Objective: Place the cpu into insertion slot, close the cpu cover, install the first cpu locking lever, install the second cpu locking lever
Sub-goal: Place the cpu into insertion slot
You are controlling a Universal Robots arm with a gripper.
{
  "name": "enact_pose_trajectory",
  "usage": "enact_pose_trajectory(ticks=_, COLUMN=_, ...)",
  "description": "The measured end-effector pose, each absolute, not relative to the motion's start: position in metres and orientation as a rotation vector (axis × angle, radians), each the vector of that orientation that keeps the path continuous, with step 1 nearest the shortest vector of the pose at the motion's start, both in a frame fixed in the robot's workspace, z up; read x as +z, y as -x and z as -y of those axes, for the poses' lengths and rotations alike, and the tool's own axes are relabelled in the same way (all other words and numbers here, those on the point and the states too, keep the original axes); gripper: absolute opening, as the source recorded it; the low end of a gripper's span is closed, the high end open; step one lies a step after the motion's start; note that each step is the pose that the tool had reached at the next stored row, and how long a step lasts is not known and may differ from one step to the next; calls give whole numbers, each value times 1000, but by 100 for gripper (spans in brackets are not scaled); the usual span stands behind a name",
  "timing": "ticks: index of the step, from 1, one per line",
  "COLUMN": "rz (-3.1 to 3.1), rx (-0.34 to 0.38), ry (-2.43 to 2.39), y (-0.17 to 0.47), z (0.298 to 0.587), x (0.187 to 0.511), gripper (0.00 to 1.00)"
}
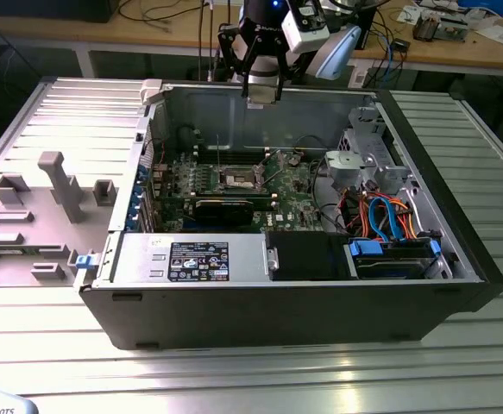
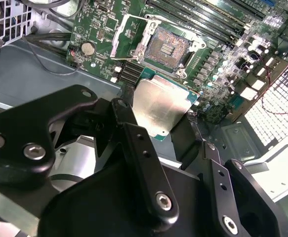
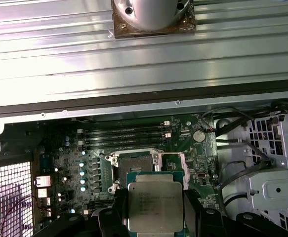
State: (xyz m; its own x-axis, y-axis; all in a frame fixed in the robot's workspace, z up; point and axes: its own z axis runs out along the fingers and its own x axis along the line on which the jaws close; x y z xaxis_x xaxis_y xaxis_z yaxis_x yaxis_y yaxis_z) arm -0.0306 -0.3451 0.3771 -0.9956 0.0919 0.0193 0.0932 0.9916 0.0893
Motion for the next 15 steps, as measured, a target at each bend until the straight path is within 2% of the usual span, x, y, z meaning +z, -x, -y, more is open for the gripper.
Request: enact_pose_trajectory(ticks=15, rz=3117, rx=-142, ry=241, y=31, z=345, x=377, gripper=54)
